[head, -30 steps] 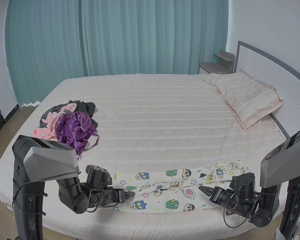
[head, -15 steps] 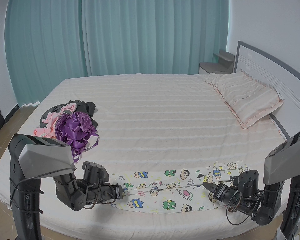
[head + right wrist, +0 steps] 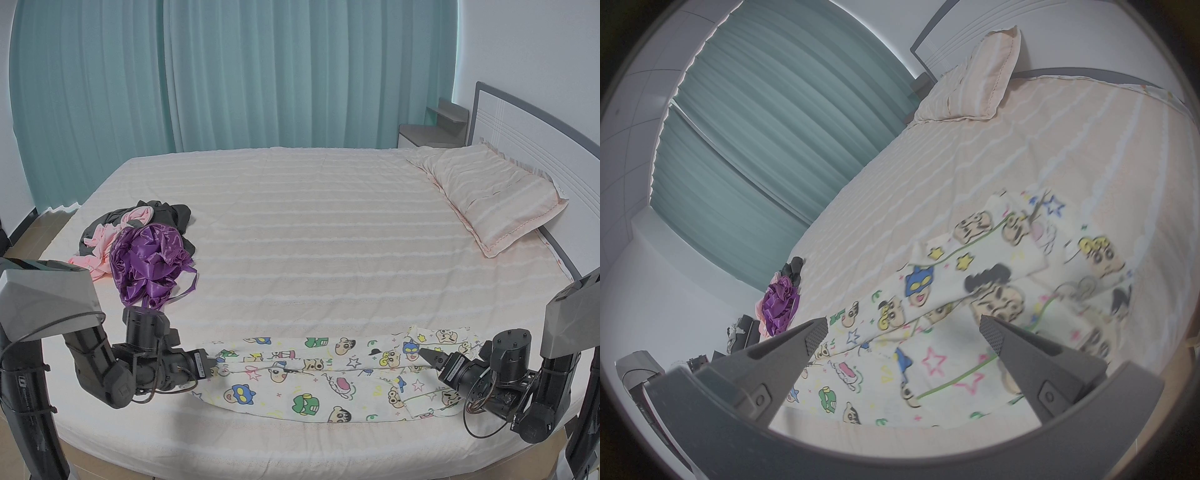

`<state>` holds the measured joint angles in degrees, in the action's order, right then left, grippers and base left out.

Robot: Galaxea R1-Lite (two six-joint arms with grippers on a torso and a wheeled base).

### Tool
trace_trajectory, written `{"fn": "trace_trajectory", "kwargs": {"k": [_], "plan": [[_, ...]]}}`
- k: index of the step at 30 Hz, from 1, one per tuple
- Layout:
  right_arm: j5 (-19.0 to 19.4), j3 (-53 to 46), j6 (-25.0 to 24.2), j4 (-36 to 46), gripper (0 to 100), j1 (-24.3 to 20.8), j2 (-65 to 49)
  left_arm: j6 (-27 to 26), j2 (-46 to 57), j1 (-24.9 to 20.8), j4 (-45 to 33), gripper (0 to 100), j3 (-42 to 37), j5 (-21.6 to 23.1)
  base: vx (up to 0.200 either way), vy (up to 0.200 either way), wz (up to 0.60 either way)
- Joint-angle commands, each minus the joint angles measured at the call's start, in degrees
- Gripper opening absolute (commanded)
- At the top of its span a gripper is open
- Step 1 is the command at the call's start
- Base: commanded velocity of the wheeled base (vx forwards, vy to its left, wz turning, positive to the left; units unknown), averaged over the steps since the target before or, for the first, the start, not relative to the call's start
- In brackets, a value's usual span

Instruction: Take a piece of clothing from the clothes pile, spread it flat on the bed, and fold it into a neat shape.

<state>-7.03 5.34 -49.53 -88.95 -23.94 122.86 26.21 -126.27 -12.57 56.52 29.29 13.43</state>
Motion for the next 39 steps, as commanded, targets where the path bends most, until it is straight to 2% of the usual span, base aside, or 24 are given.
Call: {"fn": "trace_trajectory", "kwargs": {"k": [1,6,7,9,12,14,15,16,20,25,28,30,31,33,37,38,39], "plan": [[0.1,0.2,0.0,-0.8,100,0.7,-0.7,0.5,7.8,6.0,0.0,0,-4.4,2.5,0.000,0.000,0.00],[0.1,0.4,0.0,-0.8,100,1.5,-0.8,0.2,14.1,15.6,-0.3,0,-7.8,6.9,0.000,0.000,0.00],[0.1,0.4,0.0,-0.8,100,1.5,-0.8,0.2,14.1,15.6,-0.3,0,-7.8,6.9,0.000,0.000,0.00],[0.2,0.5,0.0,-0.8,100,2.2,-0.8,0.1,17.0,21.4,-0.4,0,-8.5,9.2,0.000,0.000,0.00],[0.3,0.5,0.0,-0.8,100,2.5,-0.8,0.0,19.8,27.5,-1.2,0,-8.5,11.2,0.000,0.000,0.00],[0.3,0.5,0.0,-0.8,100,2.5,-0.8,-0.2,20.9,30.8,-2.6,0,-8.5,12.5,0.000,0.000,0.00],[0.3,0.5,0.0,-0.8,100,2.5,-0.8,-0.2,20.9,30.8,-2.6,0,-8.5,12.5,0.000,0.000,0.00],[0.3,0.5,0.0,-0.8,100,2.5,-0.8,-0.3,21.3,35.2,-3.5,0,-8.5,15.3,0.000,0.000,0.00],[0.4,0.5,0.0,-0.8,100,2.5,-0.8,0.2,22.3,43.5,-3.7,0,-7.9,20.6,0.000,0.000,0.00],[0.4,0.5,0.0,-0.8,100,2.6,-1.1,0.3,24.3,49.0,-3.7,0,-6.4,21.2,0.000,0.000,0.00],[0.4,0.5,0.0,-0.8,100,2.6,-1.2,0.5,26.5,49.0,-3.9,0,-6.5,21.2,0.000,0.000,0.00],[0.4,0.5,0.0,-0.8,100,2.6,-1.3,0.6,28.6,47.3,-4.1,0,-7.1,21.1,0.000,0.000,0.00],[0.4,0.5,0.0,-0.8,100,2.6,-1.5,0.6,29.9,44.2,-4.7,0,-7.2,20.5,0.000,0.000,0.00],[0.4,0.5,0.0,-0.8,100,2.6,-1.5,0.6,31.1,41.0,-6.0,0,-7.4,19.2,0.000,0.000,0.00],[0.4,0.5,0.0,-0.8,100,2.6,-1.5,0.6,32.3,25.5,-10.7,0,-6.6,8.7,0.000,0.000,0.00],[0.4,0.5,0.0,-0.8,100,2.6,-1.5,0.6,32.3,25.5,-10.7,0,-6.6,8.7,0.000,0.000,0.00],[0.4,0.5,0.0,-0.8,100,2.6,-1.5,0.6,32.1,21.1,-10.9,0,-6.4,5.9,0.000,0.000,0.00]]}}
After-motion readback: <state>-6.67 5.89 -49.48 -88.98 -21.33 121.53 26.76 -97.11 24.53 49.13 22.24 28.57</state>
